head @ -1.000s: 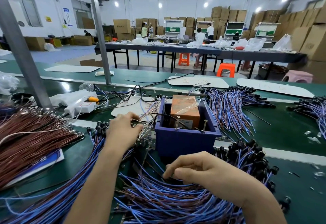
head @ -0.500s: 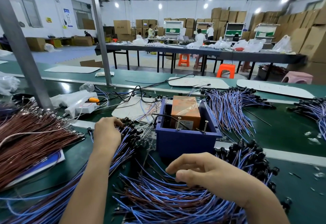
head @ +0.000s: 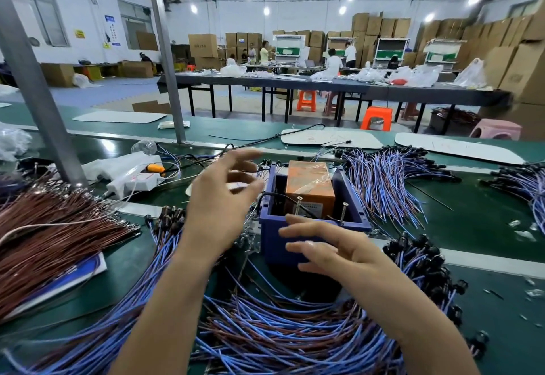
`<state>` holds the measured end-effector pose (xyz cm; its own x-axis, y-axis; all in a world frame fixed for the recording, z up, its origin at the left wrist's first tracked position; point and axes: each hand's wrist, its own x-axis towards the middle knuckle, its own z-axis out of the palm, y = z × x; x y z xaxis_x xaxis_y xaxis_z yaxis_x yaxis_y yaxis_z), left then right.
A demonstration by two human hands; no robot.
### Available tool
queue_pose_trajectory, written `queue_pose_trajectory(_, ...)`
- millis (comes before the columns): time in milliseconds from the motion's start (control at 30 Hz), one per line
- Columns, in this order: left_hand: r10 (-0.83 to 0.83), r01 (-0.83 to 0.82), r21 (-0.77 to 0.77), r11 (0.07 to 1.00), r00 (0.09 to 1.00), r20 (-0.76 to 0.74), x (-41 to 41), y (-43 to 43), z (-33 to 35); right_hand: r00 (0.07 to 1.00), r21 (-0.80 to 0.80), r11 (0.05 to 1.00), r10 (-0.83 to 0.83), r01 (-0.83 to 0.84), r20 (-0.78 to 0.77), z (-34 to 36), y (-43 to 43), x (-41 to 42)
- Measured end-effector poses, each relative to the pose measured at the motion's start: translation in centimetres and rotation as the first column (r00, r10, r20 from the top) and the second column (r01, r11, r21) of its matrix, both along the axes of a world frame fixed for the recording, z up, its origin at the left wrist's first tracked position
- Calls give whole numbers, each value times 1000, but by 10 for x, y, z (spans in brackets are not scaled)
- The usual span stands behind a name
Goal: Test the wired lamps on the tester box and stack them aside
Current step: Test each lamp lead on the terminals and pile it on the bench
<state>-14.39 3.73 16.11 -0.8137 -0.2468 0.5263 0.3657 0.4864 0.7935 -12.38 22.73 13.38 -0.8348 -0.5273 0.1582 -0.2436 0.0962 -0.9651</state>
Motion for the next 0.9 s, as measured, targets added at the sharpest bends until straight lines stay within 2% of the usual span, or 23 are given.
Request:
queue_pose_trajectory(100, -248, 248, 10, 969, 968, 41, 12, 36, 1, 1000, -107, 994, 6, -6, 2, -2, 1, 0)
queue_pose_trajectory(233, -306, 302, 55, 952, 947, 97, 11, 50, -6, 988, -276, 952, -97, 128, 123, -1, 12, -5)
queue_pose_trajectory(333, -436, 418, 124, 900, 854, 284, 10, 49, -10, 966, -486, 844, -134, 228, 221, 4, 24, -7)
queue_pose_trajectory(400, -492, 497, 80, 864, 798, 348, 8, 46, -13, 926, -619, 694, -214, 368, 311, 7, 30, -9)
queue_pose_trajectory(467, -491, 529, -3, 848, 789, 368, 5, 40, -15, 820, -700, 427, -311, 572, 480, 7, 37, -11)
queue_pose_trajectory(533, -471, 527, -41, 849, 791, 391, 1, 30, -14, 673, -667, 168, -372, 726, 639, 4, 48, -13)
queue_pose_trajectory(567, -448, 514, -65, 855, 796, 407, -1, 22, -14, 607, -630, 77, -378, 773, 699, 1, 54, -14)
queue_pose_trajectory(633, -380, 472, -104, 876, 805, 455, -5, 4, -14, 500, -551, -19, -396, 834, 771, -6, 69, -18)
queue_pose_trajectory(700, -285, 406, -146, 902, 815, 504, -9, -16, -17, 377, -465, -67, -488, 883, 787, -12, 79, -21)
queue_pose_trajectory(767, -179, 330, -202, 922, 827, 533, -10, -32, -20, 256, -400, -72, -662, 914, 704, -17, 85, -22)
queue_pose_trajectory(833, -159, 294, -178, 939, 830, 535, -10, -38, -20, 174, -311, 18, -858, 950, 483, -21, 87, -21)
queue_pose_trajectory(900, -227, 303, -69, 950, 828, 513, -10, -36, -19, 171, -79, 161, -973, 984, 152, -24, 86, -21)
